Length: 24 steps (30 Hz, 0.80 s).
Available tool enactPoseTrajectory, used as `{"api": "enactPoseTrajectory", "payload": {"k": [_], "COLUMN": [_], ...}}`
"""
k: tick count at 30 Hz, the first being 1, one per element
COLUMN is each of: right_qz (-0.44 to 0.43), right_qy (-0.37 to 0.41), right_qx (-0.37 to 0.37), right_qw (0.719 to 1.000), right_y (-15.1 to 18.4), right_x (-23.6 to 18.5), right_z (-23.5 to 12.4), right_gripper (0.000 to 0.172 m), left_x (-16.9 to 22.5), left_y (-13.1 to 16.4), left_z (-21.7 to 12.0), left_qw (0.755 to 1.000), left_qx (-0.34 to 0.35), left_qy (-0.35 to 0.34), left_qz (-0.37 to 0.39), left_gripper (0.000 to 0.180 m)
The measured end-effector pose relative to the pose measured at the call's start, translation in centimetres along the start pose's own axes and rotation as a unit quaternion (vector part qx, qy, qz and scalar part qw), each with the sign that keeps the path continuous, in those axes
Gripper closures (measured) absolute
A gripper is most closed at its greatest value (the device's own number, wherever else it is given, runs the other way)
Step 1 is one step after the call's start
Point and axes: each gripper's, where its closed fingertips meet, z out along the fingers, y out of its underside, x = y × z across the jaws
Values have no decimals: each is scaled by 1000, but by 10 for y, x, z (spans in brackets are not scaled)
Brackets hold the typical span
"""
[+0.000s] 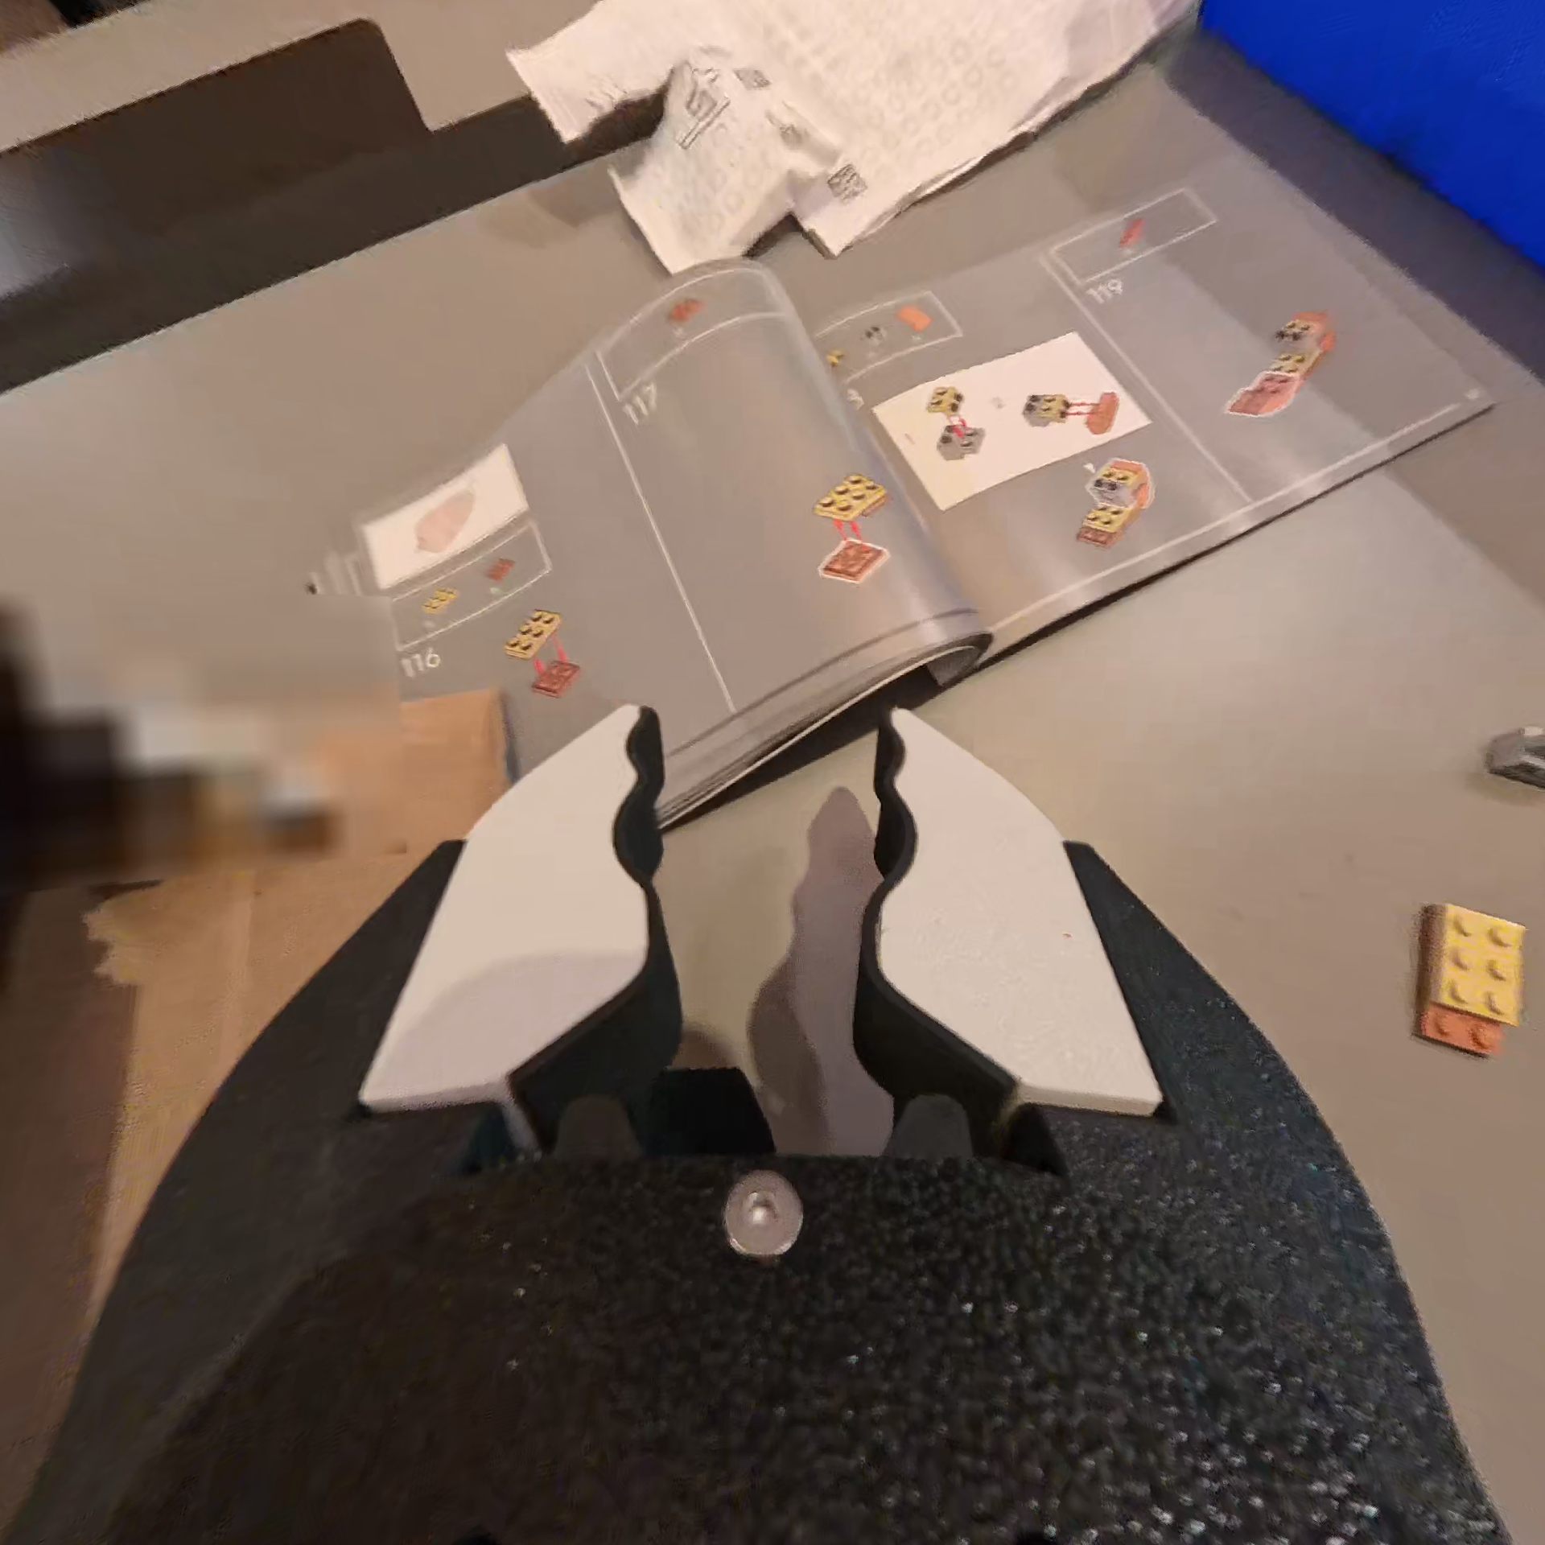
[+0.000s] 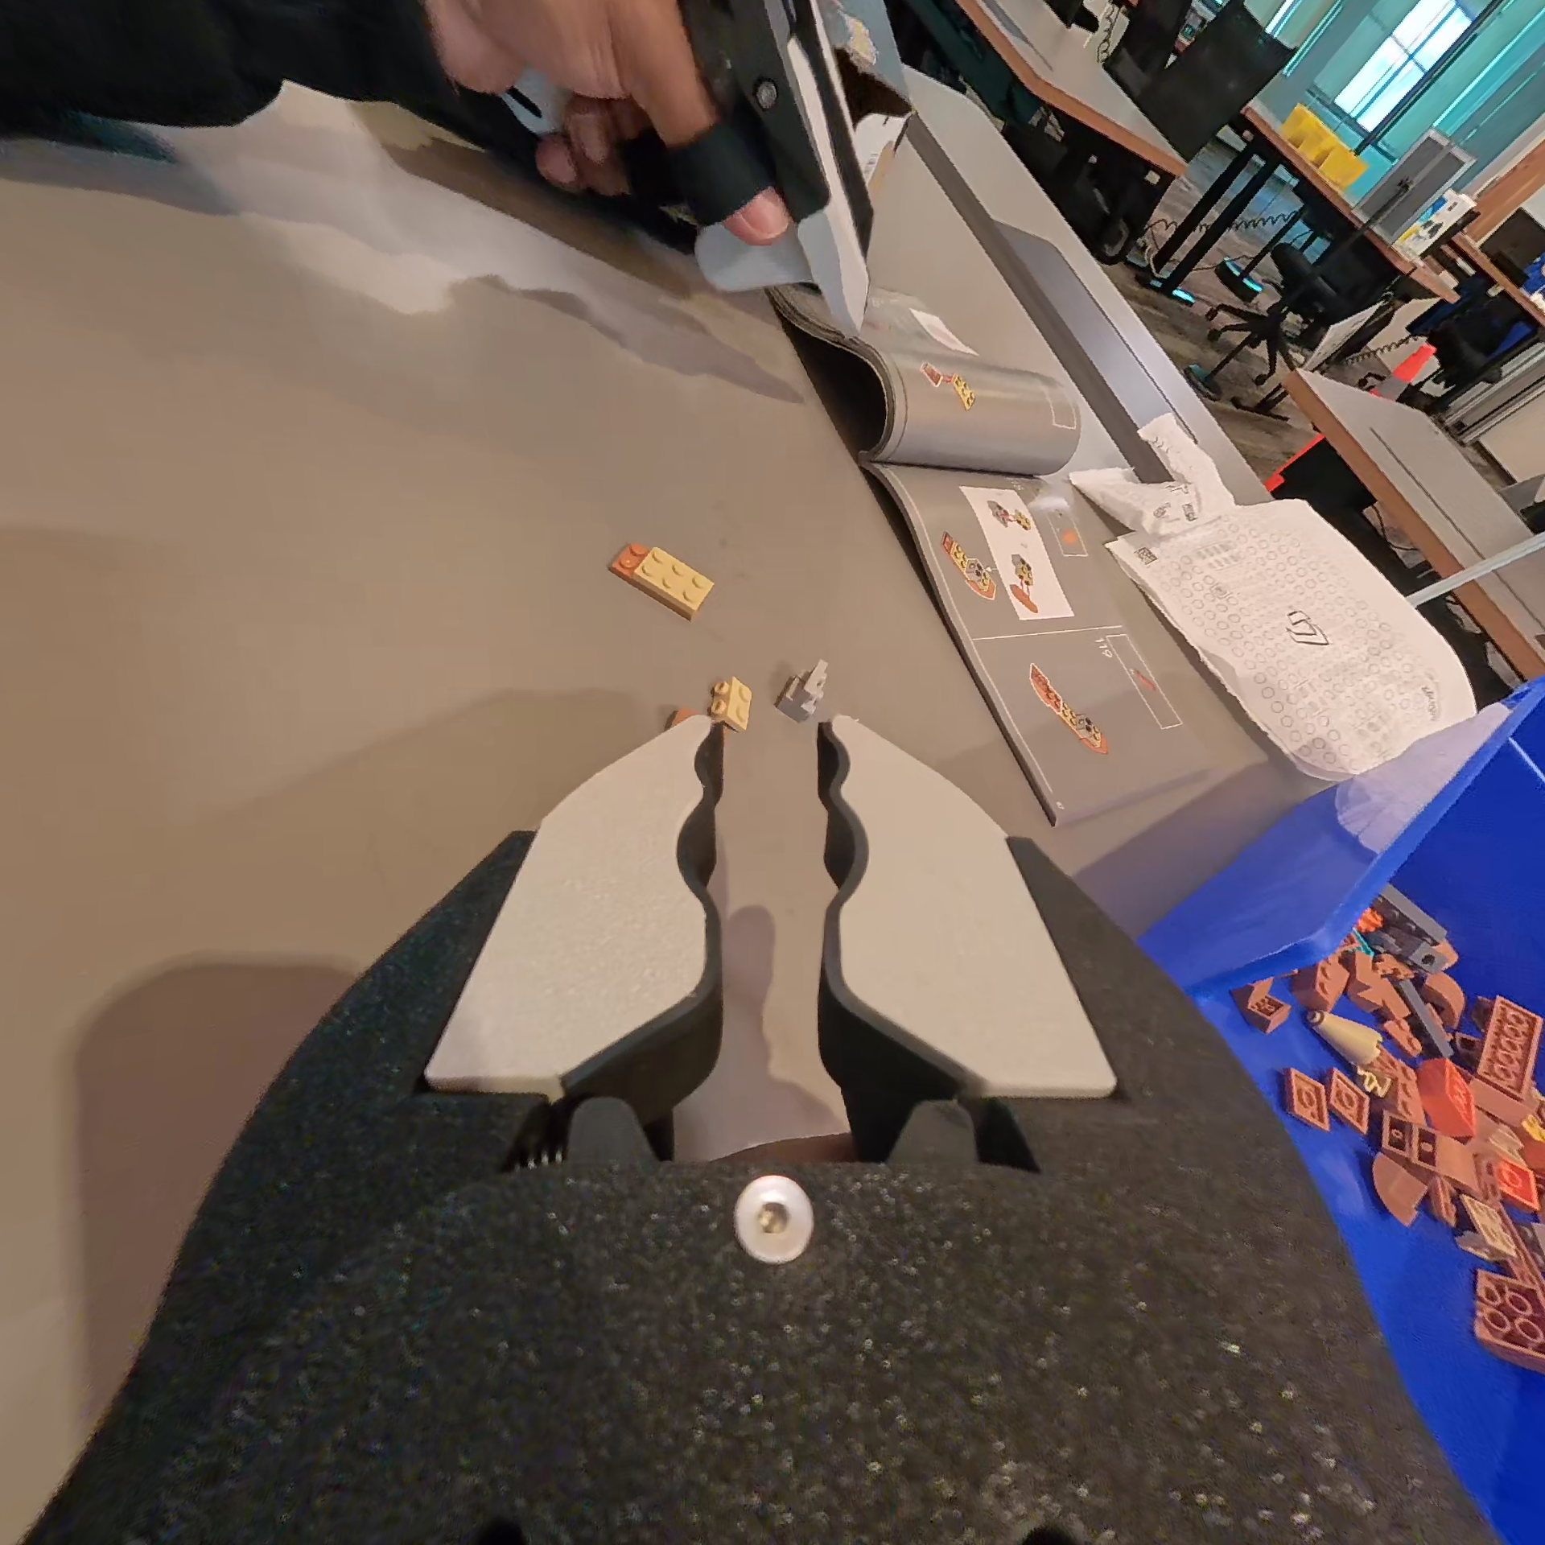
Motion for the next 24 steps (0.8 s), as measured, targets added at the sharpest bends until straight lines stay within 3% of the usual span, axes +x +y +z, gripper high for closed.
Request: {"api": "enactPoseTrajectory", "payload": {"k": [4, 8, 11, 14, 16, 20, 24], "right_qz": [5, 5, 8, 9, 7, 6, 6], "right_qy": [1, 4, 7, 6, 6, 8, 8], "right_qx": [-3, -4, -6, -5, -6, -7, -5], "right_qw": [1000, 1000, 1000, 1000, 1000, 1000, 1000], "right_y": [1, 2, 3, 2, 3, 3, 2], "right_x": [1, 1, 3, 3, 3, 3, 3], "right_z": [0, 0, -1, 0, 0, -1, -2], "right_gripper": [151, 151, 151, 151, 151, 151, 152], "left_x": [4, 21, 75, 137, 159, 155, 160], "left_y": [-2, -6, -7, 14, 28, 44, 56], "left_z": [-4, -14, -30, -37, -37, -27, -20], "left_qw": [1000, 1000, 994, 974, 964, 971, 965], "left_qx": [8, 17, 29, -10, -35, -67, -95], "left_qy": [-18, 6, 95, 215, 250, 179, 154], "left_qz": [24, 24, 48, 69, 76, 142, 189], "left_gripper": [133, 133, 135, 136, 136, 135, 139]}}
